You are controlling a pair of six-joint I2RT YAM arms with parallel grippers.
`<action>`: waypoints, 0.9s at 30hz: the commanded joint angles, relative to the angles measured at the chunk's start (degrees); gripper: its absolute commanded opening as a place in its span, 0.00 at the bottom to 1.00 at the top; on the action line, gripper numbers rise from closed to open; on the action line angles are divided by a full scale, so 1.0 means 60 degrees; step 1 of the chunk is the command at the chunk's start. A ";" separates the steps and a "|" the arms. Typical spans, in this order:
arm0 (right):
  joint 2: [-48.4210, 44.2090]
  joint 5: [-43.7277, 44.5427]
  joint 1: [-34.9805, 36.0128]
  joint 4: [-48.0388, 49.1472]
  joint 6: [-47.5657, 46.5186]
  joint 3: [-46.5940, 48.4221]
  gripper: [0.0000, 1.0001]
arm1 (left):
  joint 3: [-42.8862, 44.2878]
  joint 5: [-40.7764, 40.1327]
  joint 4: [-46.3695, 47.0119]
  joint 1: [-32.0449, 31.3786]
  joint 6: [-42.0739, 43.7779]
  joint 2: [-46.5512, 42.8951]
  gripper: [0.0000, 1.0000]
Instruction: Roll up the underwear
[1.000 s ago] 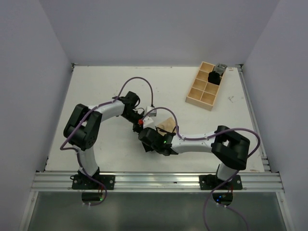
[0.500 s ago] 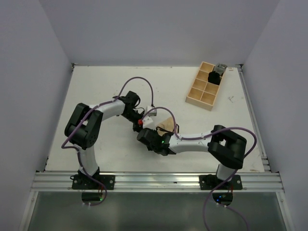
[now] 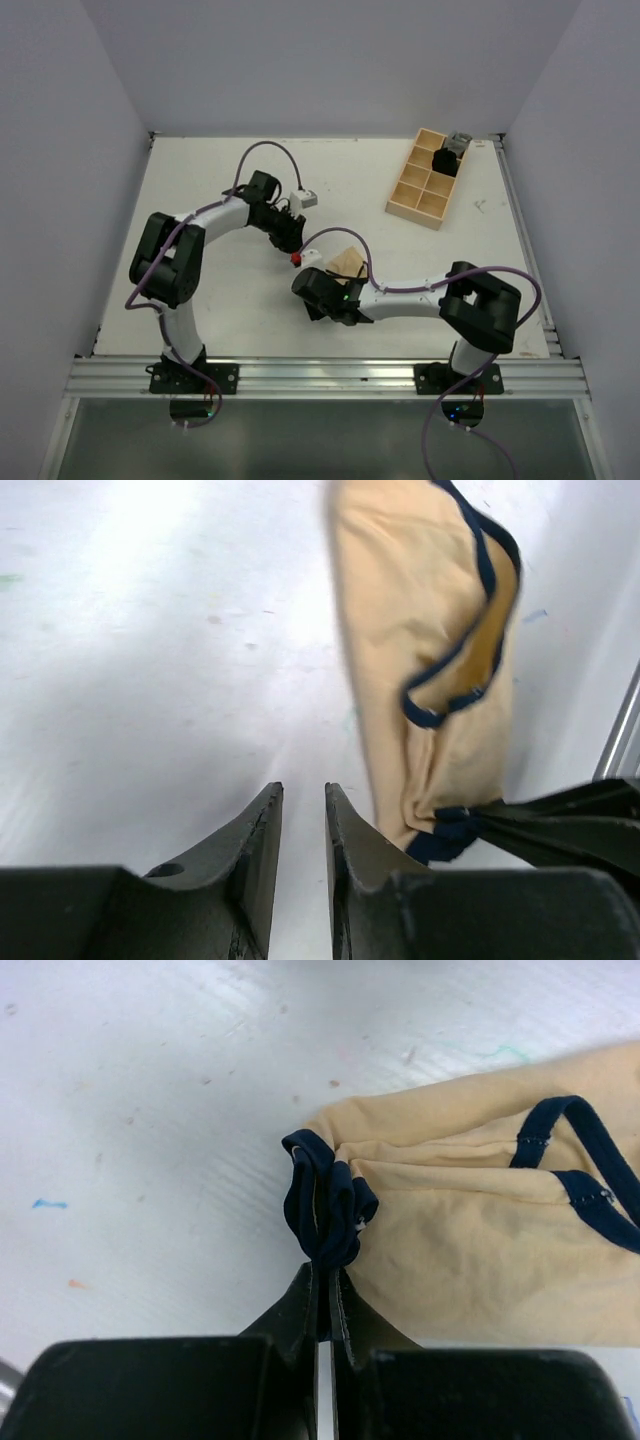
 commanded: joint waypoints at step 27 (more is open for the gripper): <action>-0.0648 -0.7545 -0.3541 0.4056 0.2320 -0.2411 0.00 | -0.5111 -0.2356 0.3920 -0.0443 -0.5790 -0.5367 0.28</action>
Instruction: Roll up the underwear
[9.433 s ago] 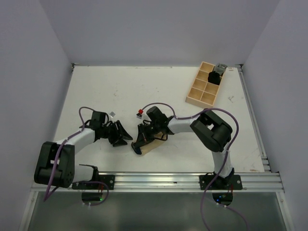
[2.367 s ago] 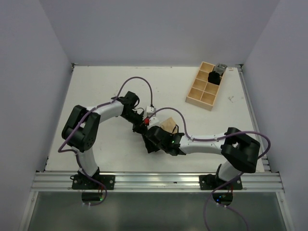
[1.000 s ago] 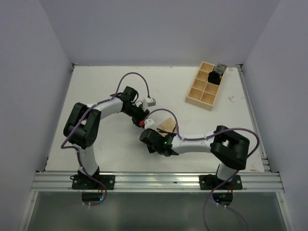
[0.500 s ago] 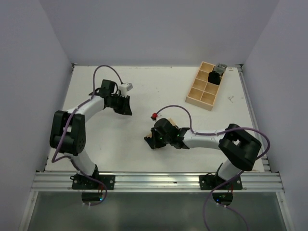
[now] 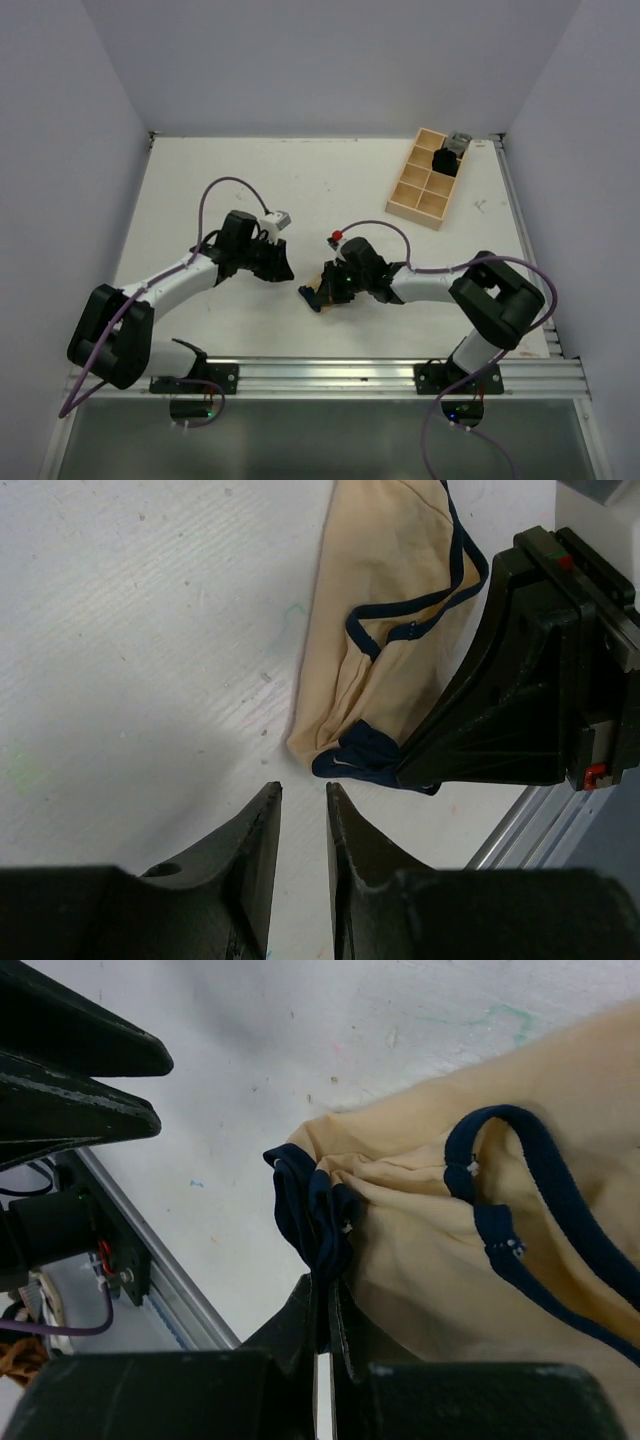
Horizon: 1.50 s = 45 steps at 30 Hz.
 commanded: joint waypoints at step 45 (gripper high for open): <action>0.0806 -0.1407 -0.0788 0.1851 0.1154 -0.0824 0.00 | -0.1117 -0.0877 0.2899 -0.1331 -0.2214 0.1340 0.42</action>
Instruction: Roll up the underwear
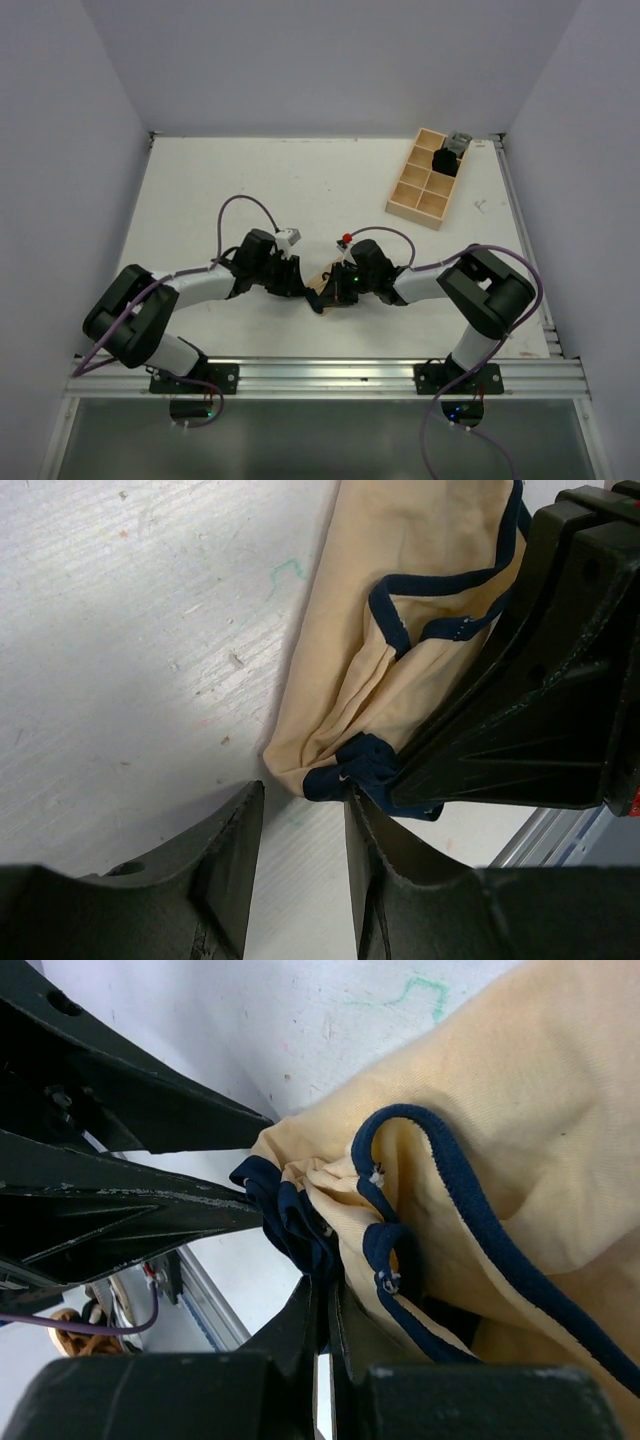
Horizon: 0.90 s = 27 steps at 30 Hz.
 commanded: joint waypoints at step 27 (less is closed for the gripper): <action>-0.1467 0.2074 -0.0001 -0.4725 -0.1625 0.1599 0.31 | 0.1488 -0.0098 -0.0861 -0.0217 0.0495 0.2233 0.33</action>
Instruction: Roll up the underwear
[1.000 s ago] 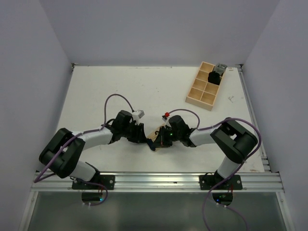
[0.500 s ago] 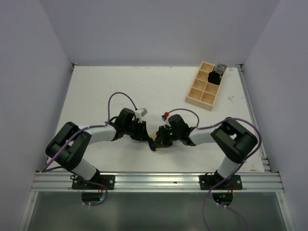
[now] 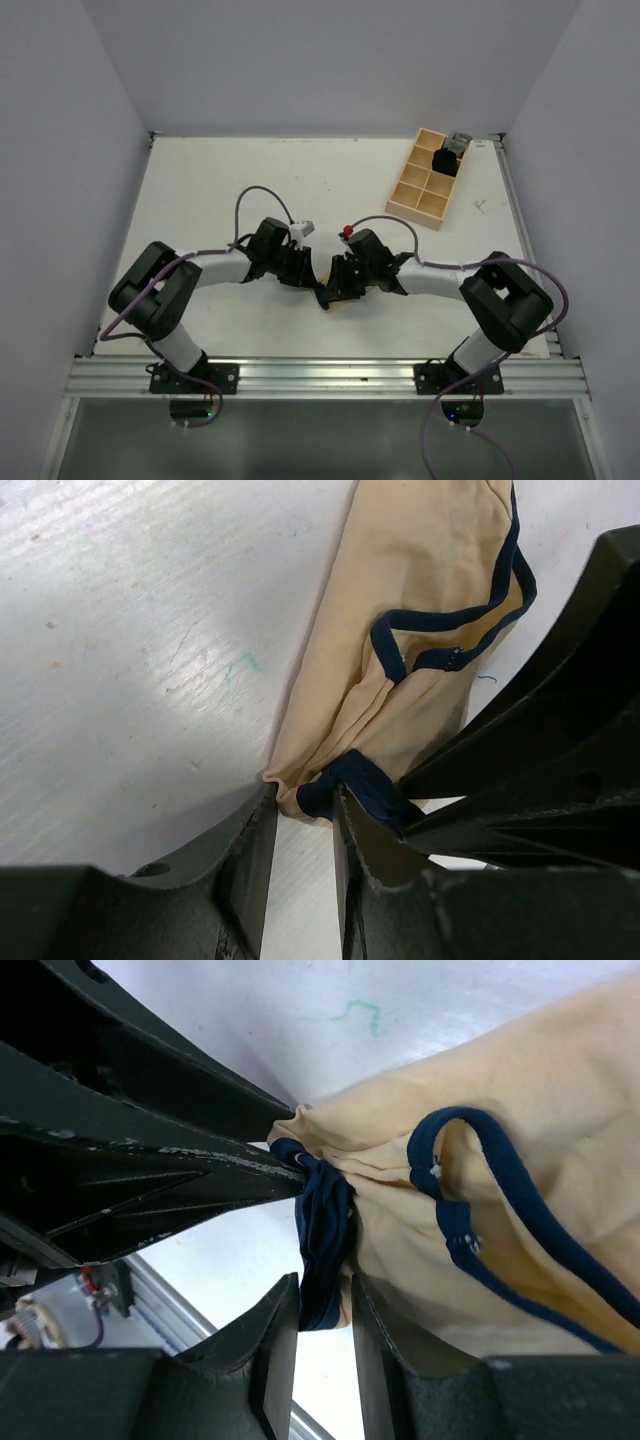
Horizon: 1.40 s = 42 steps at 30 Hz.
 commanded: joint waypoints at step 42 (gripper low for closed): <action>-0.0850 0.6144 0.3771 -0.2019 -0.3291 0.1401 0.27 | 0.1206 -0.1179 -0.2223 -0.0467 0.0213 0.1590 0.29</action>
